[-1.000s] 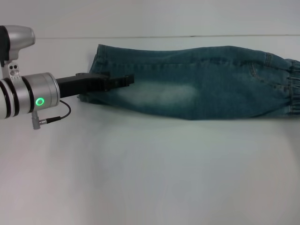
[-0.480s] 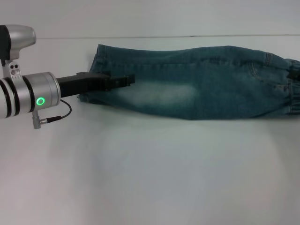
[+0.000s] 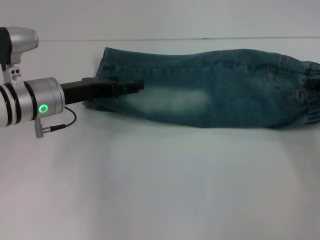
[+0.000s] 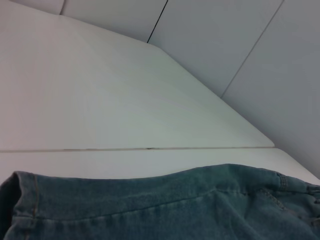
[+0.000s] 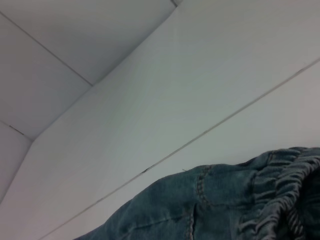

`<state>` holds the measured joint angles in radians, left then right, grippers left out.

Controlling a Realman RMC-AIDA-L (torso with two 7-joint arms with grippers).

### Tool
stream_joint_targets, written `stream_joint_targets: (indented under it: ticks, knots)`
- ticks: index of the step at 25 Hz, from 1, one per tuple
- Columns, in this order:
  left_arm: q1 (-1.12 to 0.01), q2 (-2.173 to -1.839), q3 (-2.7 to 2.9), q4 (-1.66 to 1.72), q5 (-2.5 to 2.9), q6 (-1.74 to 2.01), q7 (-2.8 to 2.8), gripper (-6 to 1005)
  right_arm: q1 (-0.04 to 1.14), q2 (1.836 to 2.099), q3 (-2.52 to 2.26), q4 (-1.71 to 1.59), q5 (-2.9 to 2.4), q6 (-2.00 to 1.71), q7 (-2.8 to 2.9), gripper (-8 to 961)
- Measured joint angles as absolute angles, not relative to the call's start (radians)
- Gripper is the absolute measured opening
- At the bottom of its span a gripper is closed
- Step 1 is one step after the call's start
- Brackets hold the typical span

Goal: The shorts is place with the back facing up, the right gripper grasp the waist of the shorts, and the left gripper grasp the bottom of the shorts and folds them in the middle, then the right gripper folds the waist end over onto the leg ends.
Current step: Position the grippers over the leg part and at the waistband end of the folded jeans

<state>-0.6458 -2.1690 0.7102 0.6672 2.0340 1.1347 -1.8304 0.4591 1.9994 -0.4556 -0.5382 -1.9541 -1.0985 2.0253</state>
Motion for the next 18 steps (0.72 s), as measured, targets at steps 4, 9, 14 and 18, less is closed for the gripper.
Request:
stream_joint_targets:
  ticks: [4, 9, 14, 18]
  knots:
    - [-0.646, -2.170, 0.710, 0.667, 2.034, 1.137, -1.830, 947, 0.443, 1.993, -0.452, -0.540, -1.953, -1.128, 2.021, 405]
    - [-0.648, -2.172, 0.710, 0.652, 2.034, 1.138, -1.829, 947, 0.434, 2.007, -0.443, -0.568, -1.949, -1.217, 2.022, 231]
    - [-0.651, -2.172, 0.710, 0.644, 2.033, 1.137, -1.820, 947, 0.434, 2.051, -0.448, -0.619, -1.950, -1.258, 2.032, 141]
    - [-0.646, -2.171, 0.710, 0.643, 2.033, 1.138, -1.820, 947, 0.438, 2.071, -0.443, -0.636, -1.949, -1.309, 2.042, 69]
